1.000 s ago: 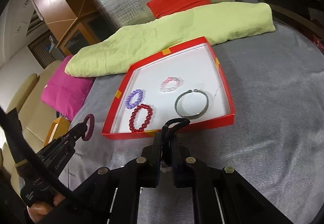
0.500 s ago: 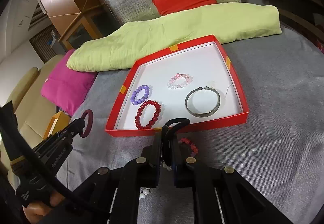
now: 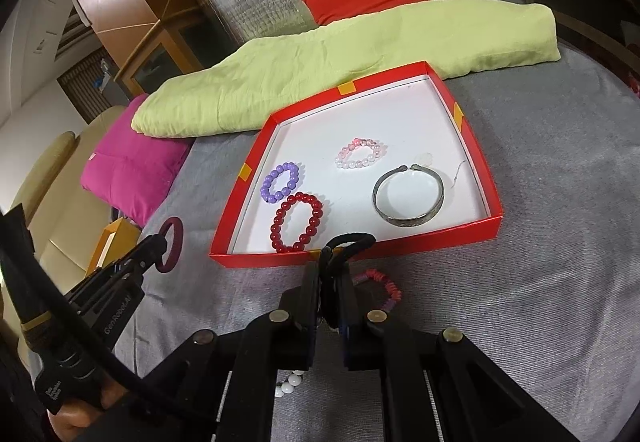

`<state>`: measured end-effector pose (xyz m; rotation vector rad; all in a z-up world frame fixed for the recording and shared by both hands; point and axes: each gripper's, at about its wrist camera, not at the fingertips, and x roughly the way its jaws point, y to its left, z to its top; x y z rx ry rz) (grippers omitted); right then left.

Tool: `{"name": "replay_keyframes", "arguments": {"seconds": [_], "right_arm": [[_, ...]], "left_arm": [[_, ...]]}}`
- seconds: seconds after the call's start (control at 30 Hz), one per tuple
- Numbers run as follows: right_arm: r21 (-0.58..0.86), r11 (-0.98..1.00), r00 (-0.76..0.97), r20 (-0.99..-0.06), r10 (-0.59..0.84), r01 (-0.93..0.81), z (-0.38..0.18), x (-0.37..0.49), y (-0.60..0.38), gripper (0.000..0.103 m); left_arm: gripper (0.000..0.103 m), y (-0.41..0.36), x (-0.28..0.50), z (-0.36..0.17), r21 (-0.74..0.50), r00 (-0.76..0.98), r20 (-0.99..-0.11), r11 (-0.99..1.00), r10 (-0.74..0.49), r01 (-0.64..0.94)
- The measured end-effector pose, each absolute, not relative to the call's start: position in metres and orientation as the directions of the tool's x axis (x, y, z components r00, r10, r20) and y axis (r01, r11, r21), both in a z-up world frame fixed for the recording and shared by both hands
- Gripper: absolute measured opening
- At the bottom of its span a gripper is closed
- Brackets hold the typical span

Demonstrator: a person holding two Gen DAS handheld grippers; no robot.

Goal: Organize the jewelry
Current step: 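Carry the dark red bangle and black cord bracelet toward the red box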

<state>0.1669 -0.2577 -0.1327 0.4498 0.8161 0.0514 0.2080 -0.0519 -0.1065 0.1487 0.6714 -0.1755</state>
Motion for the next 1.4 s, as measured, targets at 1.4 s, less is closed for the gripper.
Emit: {"name": "replay_keyframes", "arguments": {"seconds": [1.4], "right_arm": [[0.421,0.897,0.707,-0.675,0.209,0.137,-0.1281,0.1641,-0.2637,0.009]], "left_arm": [[0.005,-0.0578,0.2075,-0.1051,0.074,0.766,-0.631,0.973,-0.123,0.218]]}}
